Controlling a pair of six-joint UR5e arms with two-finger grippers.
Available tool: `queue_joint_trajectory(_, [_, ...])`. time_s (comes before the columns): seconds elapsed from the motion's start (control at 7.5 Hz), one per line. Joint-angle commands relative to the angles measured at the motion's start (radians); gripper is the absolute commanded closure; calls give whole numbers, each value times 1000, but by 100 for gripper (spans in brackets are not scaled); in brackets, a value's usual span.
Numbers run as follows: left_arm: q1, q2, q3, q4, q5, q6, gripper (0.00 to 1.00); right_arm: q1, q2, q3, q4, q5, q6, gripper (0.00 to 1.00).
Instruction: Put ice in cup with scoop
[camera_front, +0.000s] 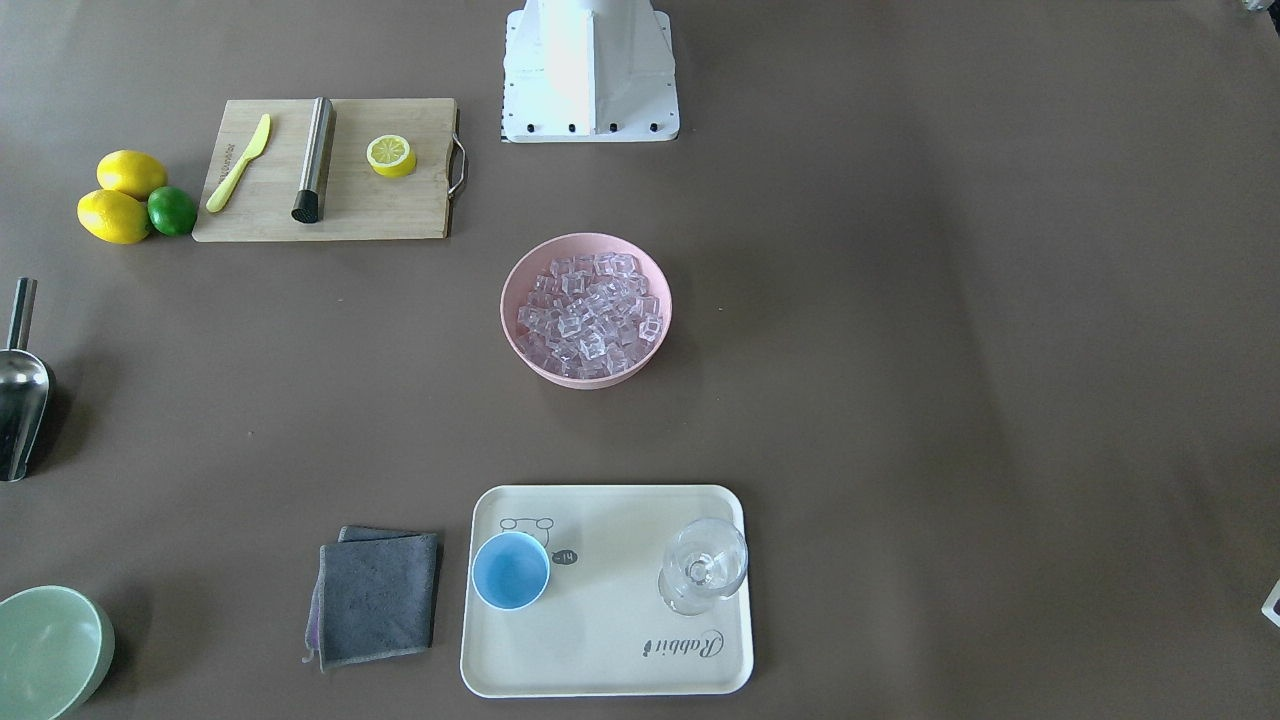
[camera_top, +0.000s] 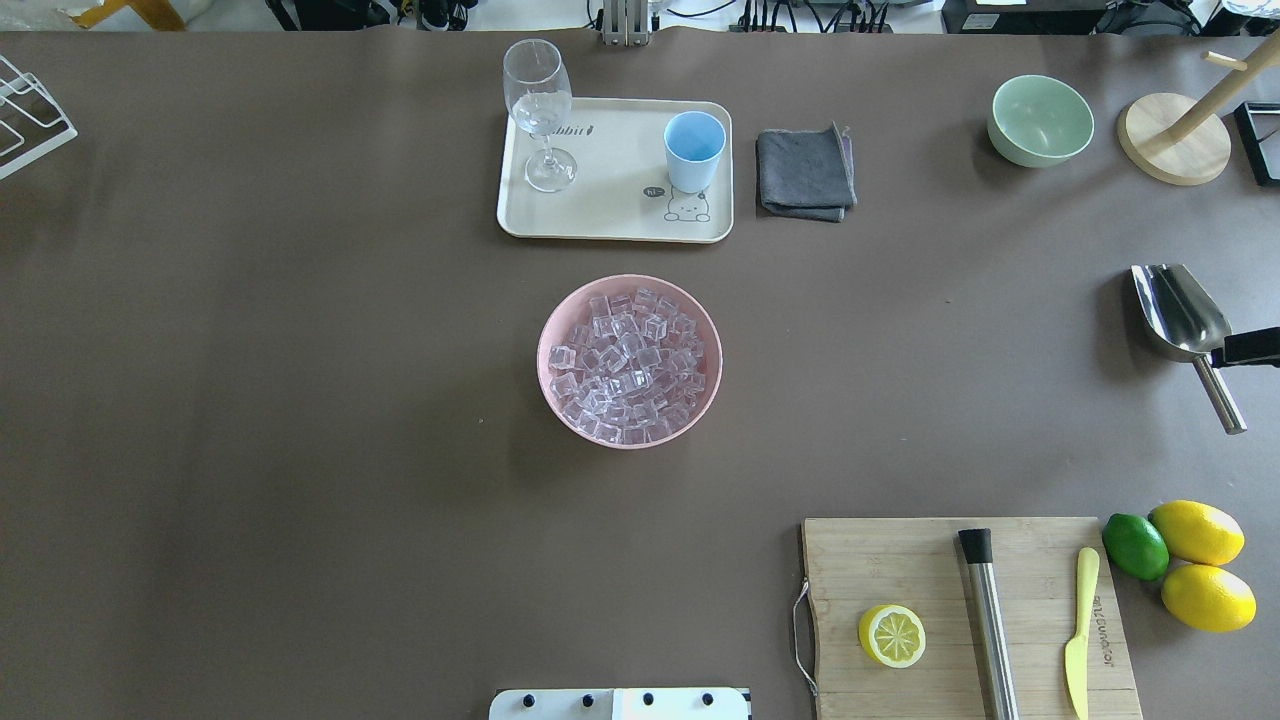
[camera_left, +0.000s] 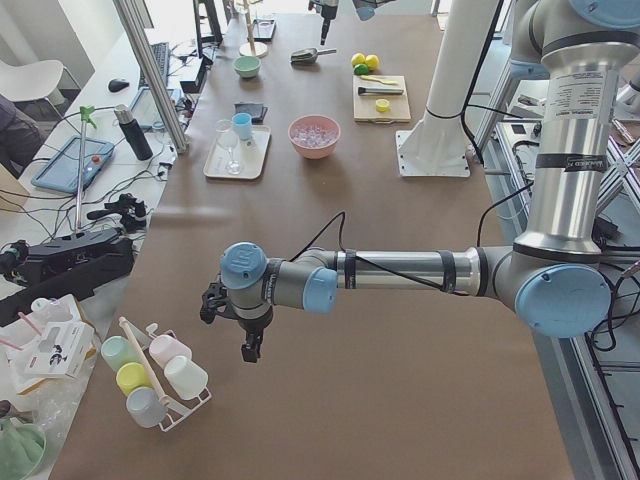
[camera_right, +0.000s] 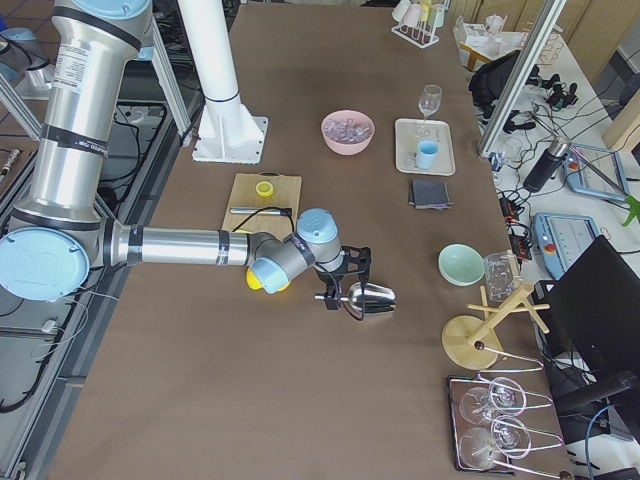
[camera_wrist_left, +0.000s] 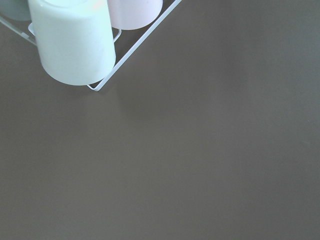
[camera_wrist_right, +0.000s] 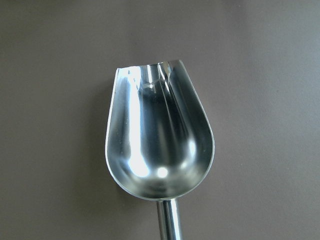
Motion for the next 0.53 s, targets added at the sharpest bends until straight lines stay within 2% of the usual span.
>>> queue_joint_trajectory(0.0, [95,-7,-6,-69,14,1,1,-81,-5,-111,185,-74,60,2])
queue_joint_trajectory(0.27, [156,-51,-22,-62,40,-4,1,-141,-4,-112,186,-120,75,10])
queue_joint_trajectory(0.4, [196,-56,-67,-60,40,-4,1,-158,-4,-112,186,-120,75,15])
